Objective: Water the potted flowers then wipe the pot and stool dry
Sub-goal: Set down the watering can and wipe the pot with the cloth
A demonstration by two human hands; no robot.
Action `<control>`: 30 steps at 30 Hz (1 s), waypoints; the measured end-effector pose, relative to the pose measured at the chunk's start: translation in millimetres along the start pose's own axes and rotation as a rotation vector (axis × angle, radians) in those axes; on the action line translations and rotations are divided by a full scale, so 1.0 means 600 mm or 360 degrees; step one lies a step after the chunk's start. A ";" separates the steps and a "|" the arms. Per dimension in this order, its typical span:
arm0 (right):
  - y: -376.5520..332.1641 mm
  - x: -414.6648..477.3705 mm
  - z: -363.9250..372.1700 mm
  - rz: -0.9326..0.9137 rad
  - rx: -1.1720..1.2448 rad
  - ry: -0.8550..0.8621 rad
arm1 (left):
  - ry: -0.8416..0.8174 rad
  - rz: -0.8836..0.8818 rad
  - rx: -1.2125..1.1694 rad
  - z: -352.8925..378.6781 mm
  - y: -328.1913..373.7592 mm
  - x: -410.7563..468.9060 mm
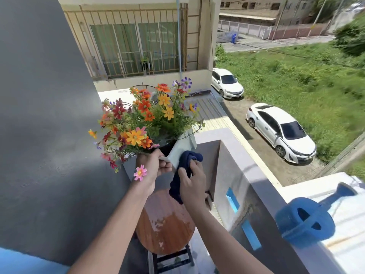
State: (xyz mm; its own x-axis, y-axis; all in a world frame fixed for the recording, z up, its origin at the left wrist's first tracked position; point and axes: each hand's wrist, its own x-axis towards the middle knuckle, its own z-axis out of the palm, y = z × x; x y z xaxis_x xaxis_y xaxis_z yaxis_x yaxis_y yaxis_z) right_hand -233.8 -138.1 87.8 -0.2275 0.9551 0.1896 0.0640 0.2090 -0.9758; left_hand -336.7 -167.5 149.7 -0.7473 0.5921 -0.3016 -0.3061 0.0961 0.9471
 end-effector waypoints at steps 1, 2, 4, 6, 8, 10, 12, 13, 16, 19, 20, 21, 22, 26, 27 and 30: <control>-0.011 0.002 0.003 -0.0027 0.0038 -0.0005 | 0.0012 0.0023 0.0044 0.003 -0.001 -0.002; -0.019 0.006 0.005 -0.0050 0.0075 -0.0012 | 0.0020 0.0037 0.0089 0.005 -0.004 -0.005; -0.033 0.012 0.006 -0.0090 0.0120 -0.0019 | 0.0009 0.0050 0.0161 0.007 -0.007 -0.010; -0.046 0.017 0.002 -0.0125 0.0120 -0.0001 | -0.0036 0.0060 0.0189 0.006 -0.006 -0.014; -0.055 0.030 -0.006 -0.0156 0.0145 0.0052 | -0.0072 0.0064 0.0197 -0.001 -0.005 -0.013; -0.054 0.056 -0.015 -0.0166 0.0108 0.0145 | -0.0119 0.0061 0.0193 -0.008 -0.003 -0.014; -0.042 0.085 -0.022 -0.0145 0.0048 0.0222 | -0.0157 0.0037 0.0144 -0.011 -0.004 -0.016; -0.032 0.092 -0.024 -0.0118 0.0018 0.0244 | -0.0158 0.0023 0.0116 -0.010 -0.004 -0.018; -0.002 0.089 -0.019 -0.0002 -0.0030 0.0262 | -0.0128 0.0009 0.0084 -0.007 -0.002 -0.019; 0.005 0.066 -0.013 0.0064 -0.0010 0.0193 | -0.0088 0.0017 0.0097 -0.009 -0.003 -0.010; 0.002 0.057 -0.012 0.0043 -0.0014 0.0152 | -0.0077 0.0021 0.0108 -0.010 -0.005 -0.007; -0.001 0.047 -0.011 0.0012 -0.0010 0.0106 | -0.0062 0.0028 0.0123 -0.010 -0.007 -0.006; -0.004 0.037 -0.010 -0.0018 0.0004 0.0066 | -0.0049 0.0036 0.0142 -0.011 -0.009 -0.004; -0.019 0.030 -0.017 0.0028 0.0214 0.0042 | -0.0056 0.0096 0.0283 -0.015 -0.013 0.000; -0.021 0.038 -0.024 0.0069 0.0258 0.0084 | -0.0064 0.0108 0.0325 -0.018 -0.014 0.001; -0.033 0.068 -0.052 0.0069 0.0257 0.0156 | -0.0083 0.0092 0.0377 -0.032 -0.015 0.002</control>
State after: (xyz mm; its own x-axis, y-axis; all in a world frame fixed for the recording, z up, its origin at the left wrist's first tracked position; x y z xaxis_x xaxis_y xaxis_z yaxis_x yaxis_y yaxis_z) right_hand -213.8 -96.7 118.1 -0.1318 0.9800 0.1491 -0.0869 0.1384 -0.9866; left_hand -346.4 -183.1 138.4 -0.7263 0.6420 -0.2459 -0.1123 0.2420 0.9637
